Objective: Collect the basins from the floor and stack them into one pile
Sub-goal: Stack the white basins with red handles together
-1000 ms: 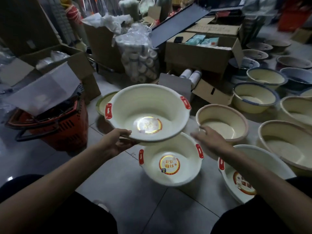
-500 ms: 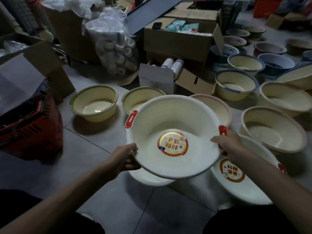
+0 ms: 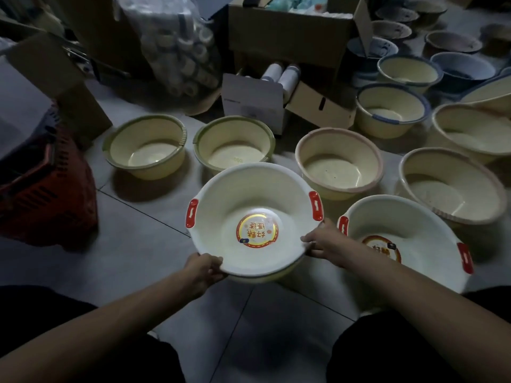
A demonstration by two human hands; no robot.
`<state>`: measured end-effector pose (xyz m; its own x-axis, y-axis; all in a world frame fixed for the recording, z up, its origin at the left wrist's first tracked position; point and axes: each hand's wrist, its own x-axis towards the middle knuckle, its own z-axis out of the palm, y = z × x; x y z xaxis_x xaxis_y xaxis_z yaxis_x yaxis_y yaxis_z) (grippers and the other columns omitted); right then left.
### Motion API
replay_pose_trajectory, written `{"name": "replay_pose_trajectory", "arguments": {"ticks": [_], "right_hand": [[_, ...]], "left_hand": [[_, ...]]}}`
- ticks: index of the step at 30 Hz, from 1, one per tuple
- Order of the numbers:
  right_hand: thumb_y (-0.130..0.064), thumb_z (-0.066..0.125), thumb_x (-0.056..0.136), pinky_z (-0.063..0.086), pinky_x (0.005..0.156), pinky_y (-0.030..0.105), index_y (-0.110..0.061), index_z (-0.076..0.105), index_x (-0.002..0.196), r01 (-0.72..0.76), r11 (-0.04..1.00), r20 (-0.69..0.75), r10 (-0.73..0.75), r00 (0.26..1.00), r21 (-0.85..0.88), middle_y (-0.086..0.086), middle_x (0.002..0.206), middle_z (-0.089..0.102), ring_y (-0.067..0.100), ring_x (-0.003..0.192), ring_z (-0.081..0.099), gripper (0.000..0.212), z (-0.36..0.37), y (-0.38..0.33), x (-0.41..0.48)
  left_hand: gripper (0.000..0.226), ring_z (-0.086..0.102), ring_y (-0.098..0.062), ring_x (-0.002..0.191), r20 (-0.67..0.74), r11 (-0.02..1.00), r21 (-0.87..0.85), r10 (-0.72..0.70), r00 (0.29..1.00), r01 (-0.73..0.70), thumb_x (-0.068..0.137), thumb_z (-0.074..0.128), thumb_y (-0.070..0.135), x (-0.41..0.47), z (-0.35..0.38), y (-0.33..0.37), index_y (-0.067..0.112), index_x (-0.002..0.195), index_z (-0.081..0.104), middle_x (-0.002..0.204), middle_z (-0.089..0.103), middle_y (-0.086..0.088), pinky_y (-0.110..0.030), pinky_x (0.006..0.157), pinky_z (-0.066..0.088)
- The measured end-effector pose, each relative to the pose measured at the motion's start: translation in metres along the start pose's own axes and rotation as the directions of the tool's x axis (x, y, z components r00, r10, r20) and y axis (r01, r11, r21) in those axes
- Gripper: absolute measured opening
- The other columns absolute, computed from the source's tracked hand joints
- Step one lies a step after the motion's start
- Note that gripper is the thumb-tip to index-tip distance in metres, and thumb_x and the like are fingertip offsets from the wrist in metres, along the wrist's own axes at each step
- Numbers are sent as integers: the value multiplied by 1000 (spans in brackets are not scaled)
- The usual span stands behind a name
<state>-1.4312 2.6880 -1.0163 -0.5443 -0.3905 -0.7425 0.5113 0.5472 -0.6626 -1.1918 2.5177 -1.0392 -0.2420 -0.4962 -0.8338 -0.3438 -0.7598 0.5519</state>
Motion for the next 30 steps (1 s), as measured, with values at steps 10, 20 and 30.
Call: {"name": "replay_pose_trajectory", "arguments": {"ticks": [10, 20, 30], "right_hand": [[2, 65, 92, 51, 47, 28, -9, 52, 120, -97, 954, -88, 75, 993, -284, 16, 102, 59, 20, 65, 55, 33, 8, 37, 24], [-17, 74, 92, 57, 89, 53, -10, 40, 142, -344, 939, -73, 341, 937, -20, 17, 144, 48, 43, 130, 50, 61, 37, 100, 50], [24, 55, 79, 59, 59, 42, -12, 41, 127, -170, 964, -40, 182, 982, 204, 15, 116, 58, 35, 97, 62, 61, 72, 80, 61]], "left_hand": [[36, 71, -33, 92, 79, 934, 346, 64, 995, -88, 101, 65, 25, 23, -21, -14, 7, 129, 51, 110, 67, -20, -47, 72, 65], [50, 66, -32, 99, 55, 912, 406, -84, 995, 54, 95, 72, 30, 53, -21, -20, 10, 135, 47, 123, 60, -18, -38, 59, 59], [17, 71, -30, 84, -110, 987, 144, -54, 992, 70, 97, 62, -2, 68, -15, -40, 9, 110, 57, 102, 68, -16, -35, 58, 62]]}}
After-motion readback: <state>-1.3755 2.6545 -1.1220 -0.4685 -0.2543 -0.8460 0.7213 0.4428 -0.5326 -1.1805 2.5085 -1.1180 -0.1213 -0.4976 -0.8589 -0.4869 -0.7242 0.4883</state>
